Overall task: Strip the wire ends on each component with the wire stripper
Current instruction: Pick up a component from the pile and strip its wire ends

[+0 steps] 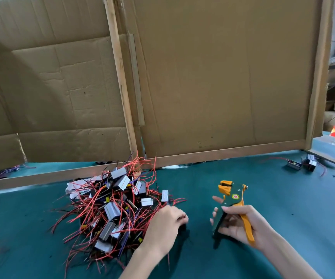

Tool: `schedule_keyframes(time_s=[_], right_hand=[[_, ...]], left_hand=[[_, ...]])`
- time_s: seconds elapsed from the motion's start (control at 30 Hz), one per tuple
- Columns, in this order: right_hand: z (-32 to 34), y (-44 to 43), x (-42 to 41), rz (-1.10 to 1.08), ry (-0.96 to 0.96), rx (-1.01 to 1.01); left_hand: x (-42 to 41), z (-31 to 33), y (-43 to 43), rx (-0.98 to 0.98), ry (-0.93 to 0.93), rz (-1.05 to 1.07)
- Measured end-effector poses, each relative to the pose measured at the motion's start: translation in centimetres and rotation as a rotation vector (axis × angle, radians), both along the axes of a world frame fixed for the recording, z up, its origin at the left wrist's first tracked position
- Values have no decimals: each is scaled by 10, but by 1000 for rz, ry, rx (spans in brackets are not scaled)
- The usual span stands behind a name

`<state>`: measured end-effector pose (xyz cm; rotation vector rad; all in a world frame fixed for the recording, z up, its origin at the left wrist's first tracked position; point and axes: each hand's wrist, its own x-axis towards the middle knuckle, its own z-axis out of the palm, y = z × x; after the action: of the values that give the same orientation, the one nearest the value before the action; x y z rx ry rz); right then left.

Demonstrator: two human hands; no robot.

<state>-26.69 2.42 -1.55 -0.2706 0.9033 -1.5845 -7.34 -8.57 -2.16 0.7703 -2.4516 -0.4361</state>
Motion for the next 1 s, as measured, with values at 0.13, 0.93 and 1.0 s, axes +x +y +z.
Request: schedule_keyframes(time_s=[0.13,0.93,1.0], right_hand=[[-2,2,-2,67,-35,-57],[8,-33,34,169,284,-28],[7,-28,32,172,286,-25]], left_hand=[[4,12,7,272,462,13],[18,-16,-32,-459,-514,264],[26,-12,-37,-457,-524,317]])
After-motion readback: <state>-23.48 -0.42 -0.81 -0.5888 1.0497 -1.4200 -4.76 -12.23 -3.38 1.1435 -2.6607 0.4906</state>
